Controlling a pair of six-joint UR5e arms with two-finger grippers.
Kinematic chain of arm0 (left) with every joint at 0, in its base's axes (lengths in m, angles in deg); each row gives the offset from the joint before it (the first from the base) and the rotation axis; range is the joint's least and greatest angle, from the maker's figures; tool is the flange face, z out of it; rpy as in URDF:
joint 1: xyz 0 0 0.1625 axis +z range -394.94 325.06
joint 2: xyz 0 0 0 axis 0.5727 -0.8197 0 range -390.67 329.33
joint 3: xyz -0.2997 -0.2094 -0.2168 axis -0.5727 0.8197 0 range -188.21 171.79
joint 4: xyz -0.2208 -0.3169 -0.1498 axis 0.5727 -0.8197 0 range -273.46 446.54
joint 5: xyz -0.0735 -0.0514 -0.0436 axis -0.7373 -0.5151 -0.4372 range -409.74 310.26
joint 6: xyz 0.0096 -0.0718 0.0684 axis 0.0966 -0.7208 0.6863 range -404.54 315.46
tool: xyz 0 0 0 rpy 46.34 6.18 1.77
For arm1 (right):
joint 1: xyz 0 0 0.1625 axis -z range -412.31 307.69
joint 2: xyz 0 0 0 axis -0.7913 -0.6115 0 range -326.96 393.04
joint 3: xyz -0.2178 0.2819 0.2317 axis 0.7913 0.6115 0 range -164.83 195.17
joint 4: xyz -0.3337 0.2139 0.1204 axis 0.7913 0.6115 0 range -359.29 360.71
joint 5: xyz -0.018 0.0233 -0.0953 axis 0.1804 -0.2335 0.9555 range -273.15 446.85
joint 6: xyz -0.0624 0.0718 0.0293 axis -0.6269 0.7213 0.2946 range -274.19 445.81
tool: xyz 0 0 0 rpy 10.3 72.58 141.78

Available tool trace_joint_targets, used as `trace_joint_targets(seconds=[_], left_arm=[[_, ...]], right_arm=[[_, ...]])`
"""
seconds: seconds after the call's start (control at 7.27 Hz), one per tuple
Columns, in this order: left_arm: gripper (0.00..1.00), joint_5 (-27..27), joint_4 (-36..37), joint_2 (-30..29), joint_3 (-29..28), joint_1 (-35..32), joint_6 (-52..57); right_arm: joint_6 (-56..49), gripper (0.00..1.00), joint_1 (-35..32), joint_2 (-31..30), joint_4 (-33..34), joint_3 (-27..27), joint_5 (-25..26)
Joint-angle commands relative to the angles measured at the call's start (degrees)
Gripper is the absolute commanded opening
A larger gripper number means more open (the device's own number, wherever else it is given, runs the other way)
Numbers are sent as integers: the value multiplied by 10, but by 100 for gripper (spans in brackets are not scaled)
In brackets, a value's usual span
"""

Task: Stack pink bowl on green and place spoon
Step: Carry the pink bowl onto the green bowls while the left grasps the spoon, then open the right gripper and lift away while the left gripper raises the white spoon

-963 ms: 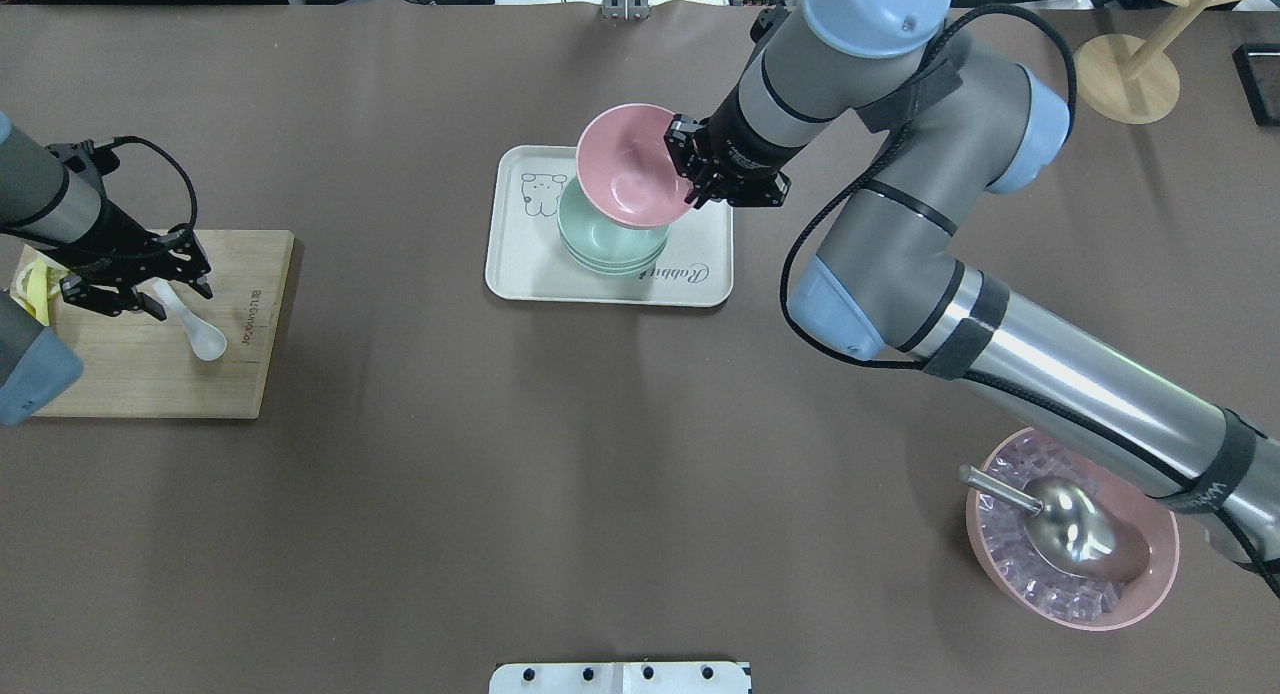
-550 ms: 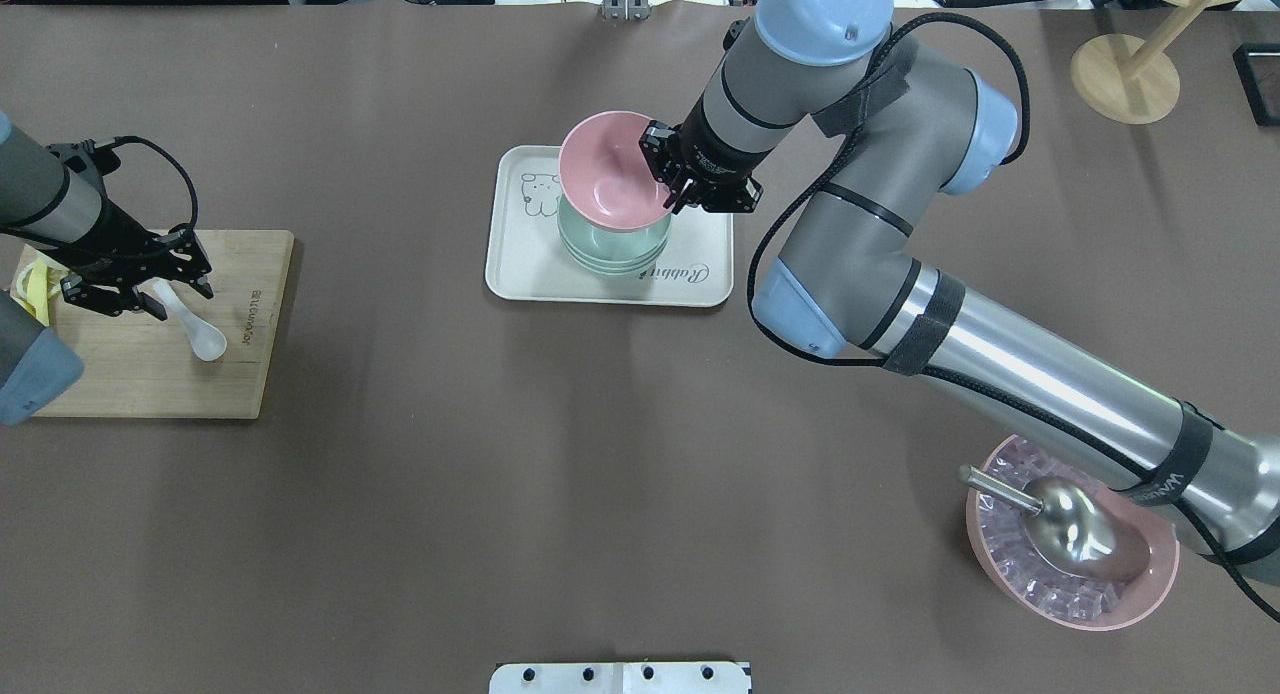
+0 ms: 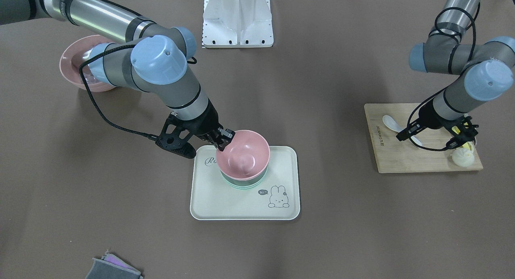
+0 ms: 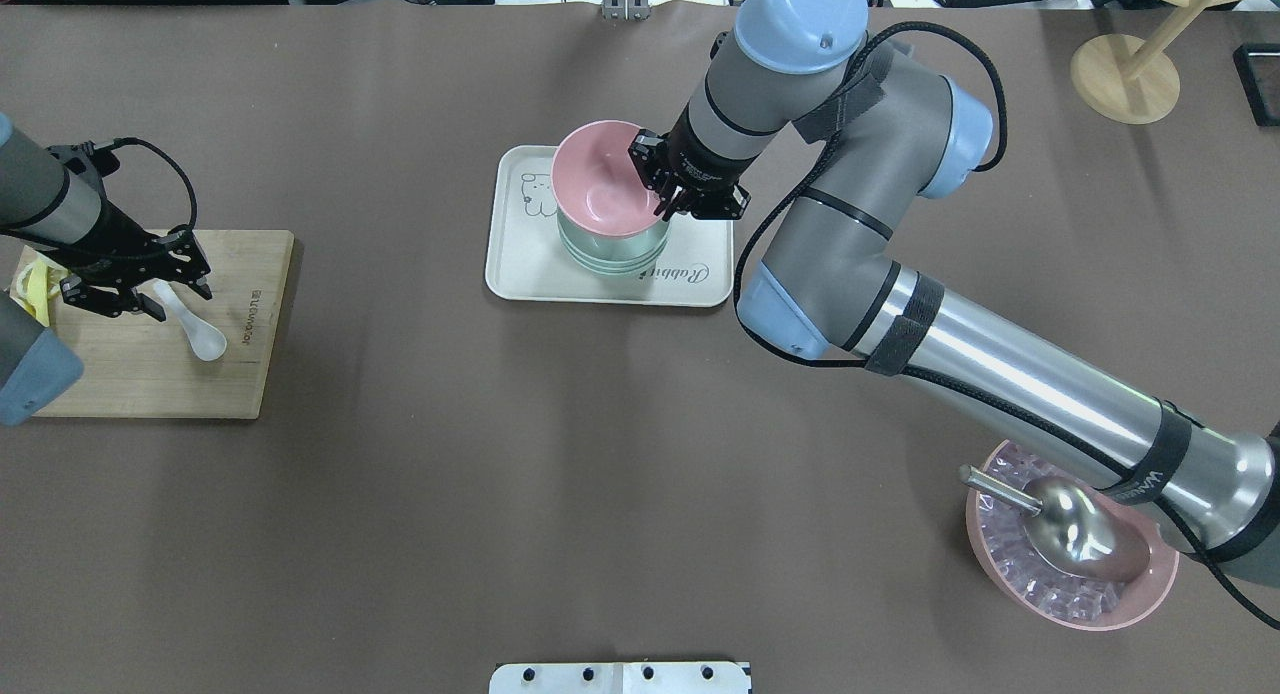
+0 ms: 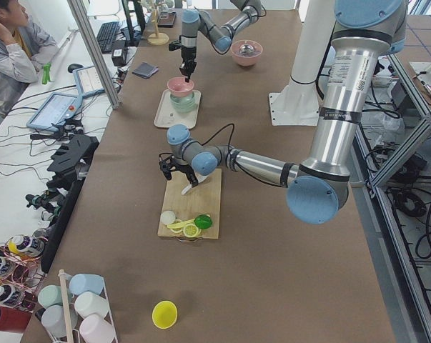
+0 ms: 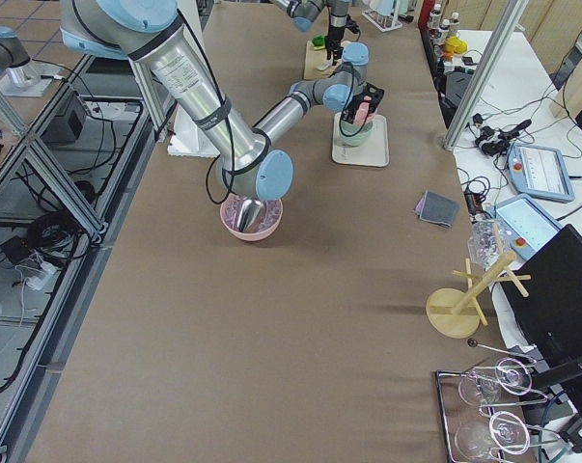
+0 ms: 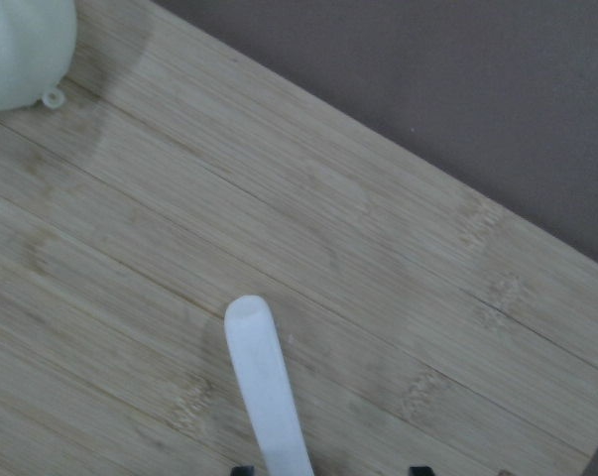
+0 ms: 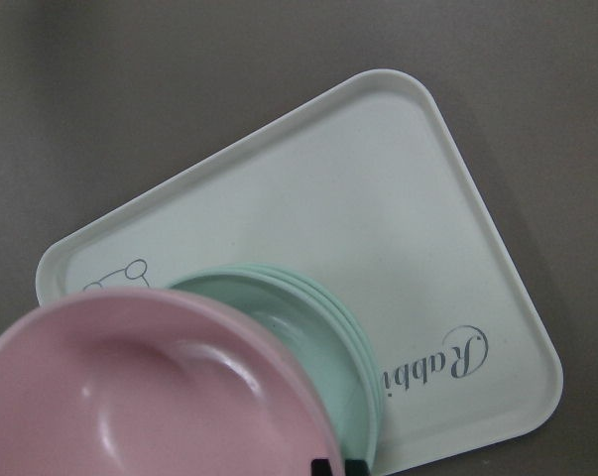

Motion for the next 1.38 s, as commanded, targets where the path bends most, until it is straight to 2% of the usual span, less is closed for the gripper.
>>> trace_joint_targets(seconds=[0.0, 0.14, 0.28, 0.55, 0.96, 1.1, 1.24], left_arm=[[60, 0, -27, 1, -20, 0, -1], [53, 0, -27, 1, -18, 0, -2], [41, -1, -28, 1, -18, 0, -17], [0, -2, -28, 0, -13, 1, -27], [0, -8, -29, -3, -8, 0, -36], [0, -13, -17, -24, 7, 1, -40], [0, -41, -3, -69, 10, 1, -88]], right_arm=[[0, 99, 3, 0, -13, 7, 0], [-3, 100, -1, 1, -14, 6, 0], [-4, 100, -10, 1, -13, 1, -4], [-3, 100, -23, 1, -14, -1, -11], [-4, 100, -42, -2, -14, -7, -34], [-9, 100, -69, -16, -12, -21, -68], [-46, 100, -102, -67, -11, -56, -118]])
